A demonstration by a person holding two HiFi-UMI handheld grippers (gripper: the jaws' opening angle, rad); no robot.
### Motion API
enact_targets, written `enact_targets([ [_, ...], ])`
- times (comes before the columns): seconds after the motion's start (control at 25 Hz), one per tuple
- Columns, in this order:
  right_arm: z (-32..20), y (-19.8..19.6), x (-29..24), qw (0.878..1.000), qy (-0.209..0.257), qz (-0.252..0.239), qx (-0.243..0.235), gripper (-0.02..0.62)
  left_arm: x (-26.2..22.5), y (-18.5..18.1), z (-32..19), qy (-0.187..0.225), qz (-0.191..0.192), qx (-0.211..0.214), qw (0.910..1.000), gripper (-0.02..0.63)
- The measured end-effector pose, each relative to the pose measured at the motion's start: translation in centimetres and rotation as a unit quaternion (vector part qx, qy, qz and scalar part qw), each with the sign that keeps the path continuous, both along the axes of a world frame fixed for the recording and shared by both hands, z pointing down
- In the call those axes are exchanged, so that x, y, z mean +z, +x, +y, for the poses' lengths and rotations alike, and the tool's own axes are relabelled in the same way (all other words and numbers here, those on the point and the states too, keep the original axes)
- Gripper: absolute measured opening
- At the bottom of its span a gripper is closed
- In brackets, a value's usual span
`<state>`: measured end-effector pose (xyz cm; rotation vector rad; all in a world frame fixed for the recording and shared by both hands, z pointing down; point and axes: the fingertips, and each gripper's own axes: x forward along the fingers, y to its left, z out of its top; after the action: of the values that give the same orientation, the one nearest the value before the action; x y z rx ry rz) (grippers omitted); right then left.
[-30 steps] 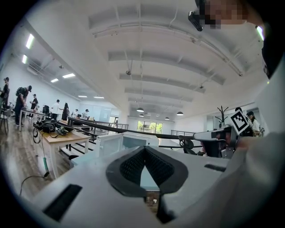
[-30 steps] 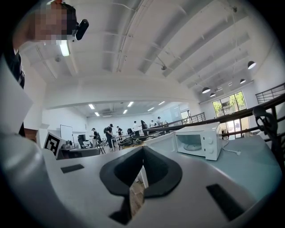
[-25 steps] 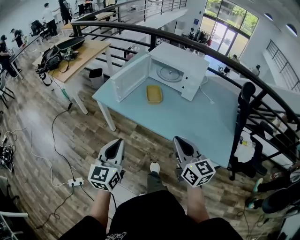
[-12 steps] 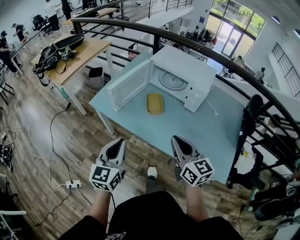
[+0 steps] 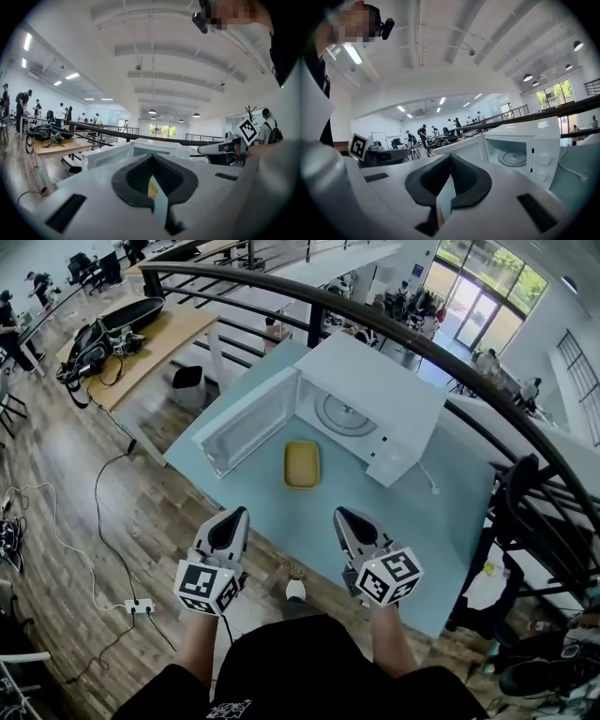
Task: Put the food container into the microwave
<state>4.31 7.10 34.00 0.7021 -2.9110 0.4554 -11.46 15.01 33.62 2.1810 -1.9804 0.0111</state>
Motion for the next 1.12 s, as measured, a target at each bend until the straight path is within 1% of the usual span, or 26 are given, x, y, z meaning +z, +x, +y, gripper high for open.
enact_targets([
  [0.2,-3.3,-0.9,1.1,1.000,-0.011,-0.004,-0.014,0.006,0.6,-0.3,-3.4,-0.007,-0.004,-0.007,0.9999,0.008],
  [0.36,-5.3,-0.8,2.2,1.000,-0.018,-0.003,-0.020,0.006,1.0,0.3,-5.6,-0.016,-0.013,-0.010,0.9997,0.008],
  [0.6,-7.0,-0.5,3.7,0.999,-0.029,-0.004,-0.021,0.006,2.0,0.4,-7.0,-0.026,-0.014,-0.012,0.9995,0.008],
  [0.76,-7.7,0.0,4.5,0.999,-0.042,-0.013,-0.009,0.006,1.9,0.9,-7.4,-0.024,-0.018,-0.005,0.9995,0.008],
  [0.92,-8.1,-0.4,6.0,0.997,-0.073,-0.027,-0.002,0.006,2.9,0.6,-7.4,-0.030,-0.012,-0.003,0.9995,0.008],
  [1.0,-8.1,-0.8,7.1,0.994,-0.100,-0.040,0.001,0.006,3.5,0.6,-7.6,-0.033,-0.001,0.003,0.9995,0.008],
  [1.12,-8.3,-0.9,9.1,0.987,-0.150,-0.062,0.016,0.006,4.1,1.0,-8.4,-0.035,0.013,0.025,0.9990,0.008],
])
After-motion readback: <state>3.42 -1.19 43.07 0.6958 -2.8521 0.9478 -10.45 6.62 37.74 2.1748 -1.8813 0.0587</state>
